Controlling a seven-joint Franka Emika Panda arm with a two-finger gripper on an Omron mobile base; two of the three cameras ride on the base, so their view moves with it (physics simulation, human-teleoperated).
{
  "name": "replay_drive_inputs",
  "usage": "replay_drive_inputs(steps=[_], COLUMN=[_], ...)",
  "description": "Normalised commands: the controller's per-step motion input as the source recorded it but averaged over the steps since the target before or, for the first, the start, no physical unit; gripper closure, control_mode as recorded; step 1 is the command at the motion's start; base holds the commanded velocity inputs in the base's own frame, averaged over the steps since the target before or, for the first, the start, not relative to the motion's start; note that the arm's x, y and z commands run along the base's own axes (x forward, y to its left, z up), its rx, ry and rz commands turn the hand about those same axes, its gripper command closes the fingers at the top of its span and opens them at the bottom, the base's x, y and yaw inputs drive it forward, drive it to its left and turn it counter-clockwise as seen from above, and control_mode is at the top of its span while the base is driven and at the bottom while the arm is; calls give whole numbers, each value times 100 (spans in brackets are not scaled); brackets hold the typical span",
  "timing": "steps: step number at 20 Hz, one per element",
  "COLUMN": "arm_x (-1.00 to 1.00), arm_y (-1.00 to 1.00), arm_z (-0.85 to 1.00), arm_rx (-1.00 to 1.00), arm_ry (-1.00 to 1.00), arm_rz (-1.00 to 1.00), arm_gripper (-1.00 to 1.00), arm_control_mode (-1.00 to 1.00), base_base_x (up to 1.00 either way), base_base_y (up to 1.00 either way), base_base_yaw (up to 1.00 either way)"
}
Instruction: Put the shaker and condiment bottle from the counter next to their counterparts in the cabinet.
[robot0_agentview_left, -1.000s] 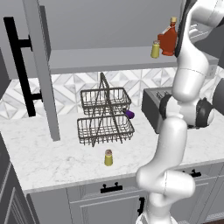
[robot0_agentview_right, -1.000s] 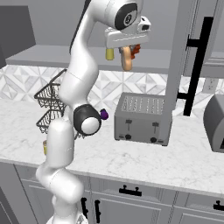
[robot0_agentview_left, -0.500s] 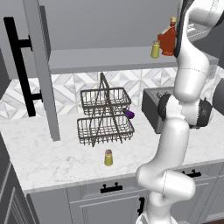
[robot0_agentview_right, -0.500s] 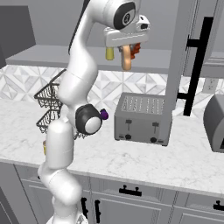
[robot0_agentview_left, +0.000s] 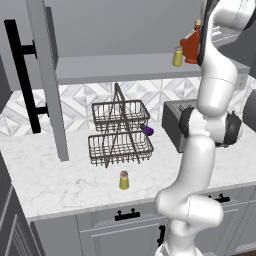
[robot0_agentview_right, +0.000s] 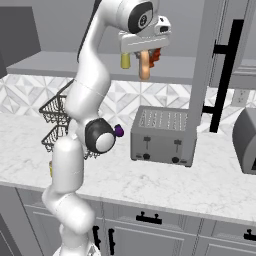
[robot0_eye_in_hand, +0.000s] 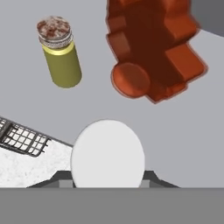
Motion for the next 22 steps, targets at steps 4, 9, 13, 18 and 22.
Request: replay_drive_inputs(steps=[4, 9, 13, 18, 22], arm_x=[40, 64, 64, 61, 42], arm_y=[0, 0, 0, 0, 0], arm_z=[-1, -12, -21, -33, -33], arm_rx=[0, 0, 0, 0, 0], arm_ry=[-3, -9, -15, -11, 0], arm_rz=[0, 0, 0, 0, 0], arm_gripper=[100, 100, 100, 100, 100], arm_control_mode=[-100, -100, -100, -100, -100], base_base_x=[0, 0, 0, 0, 0], base_base_y=[0, 0, 0, 0, 0], base_base_yaw=[0, 0, 0, 0, 0])
